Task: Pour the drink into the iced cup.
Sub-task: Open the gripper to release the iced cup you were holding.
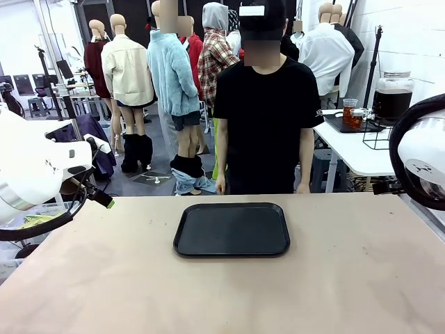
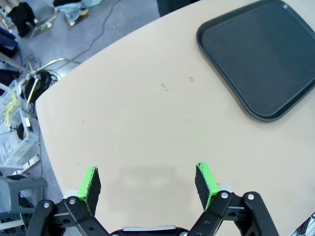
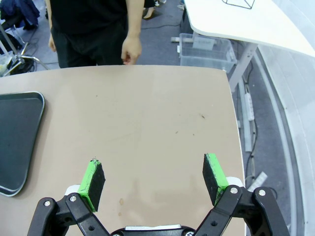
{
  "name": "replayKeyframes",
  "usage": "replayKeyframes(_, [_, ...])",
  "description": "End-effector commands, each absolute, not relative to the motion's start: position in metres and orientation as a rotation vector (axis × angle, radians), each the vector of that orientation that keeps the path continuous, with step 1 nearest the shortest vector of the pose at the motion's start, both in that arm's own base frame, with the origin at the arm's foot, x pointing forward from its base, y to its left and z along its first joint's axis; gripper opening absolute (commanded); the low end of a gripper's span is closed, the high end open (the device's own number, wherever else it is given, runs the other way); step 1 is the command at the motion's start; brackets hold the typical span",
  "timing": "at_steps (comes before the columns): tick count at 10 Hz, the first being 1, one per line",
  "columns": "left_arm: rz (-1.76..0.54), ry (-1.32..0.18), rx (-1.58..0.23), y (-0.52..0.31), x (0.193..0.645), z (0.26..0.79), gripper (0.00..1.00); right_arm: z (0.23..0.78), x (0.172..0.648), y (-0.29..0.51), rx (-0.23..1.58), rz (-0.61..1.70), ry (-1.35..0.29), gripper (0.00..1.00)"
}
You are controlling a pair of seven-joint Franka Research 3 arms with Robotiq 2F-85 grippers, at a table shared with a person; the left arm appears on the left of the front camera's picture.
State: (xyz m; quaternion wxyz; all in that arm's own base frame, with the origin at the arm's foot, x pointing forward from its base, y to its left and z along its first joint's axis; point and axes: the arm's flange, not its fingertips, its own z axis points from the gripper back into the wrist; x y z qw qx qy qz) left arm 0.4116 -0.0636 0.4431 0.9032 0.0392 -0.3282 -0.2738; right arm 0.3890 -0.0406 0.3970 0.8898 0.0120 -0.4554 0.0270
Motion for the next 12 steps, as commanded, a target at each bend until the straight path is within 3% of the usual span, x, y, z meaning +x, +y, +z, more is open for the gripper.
replayKeyframes(1, [-0.566,-0.663,0.089,-0.0629,0.4115,0.4464,1.00,0.3988,0.3892,-0.0400,0.018,0.053,-0.944,1.00])
replayKeyframes(12, [-0.566,-0.663,0.089,-0.0629,0.4115,0.4464,1.00,0.3988,0.3892,-0.0400,0.018,0.053,-0.944,1.00])
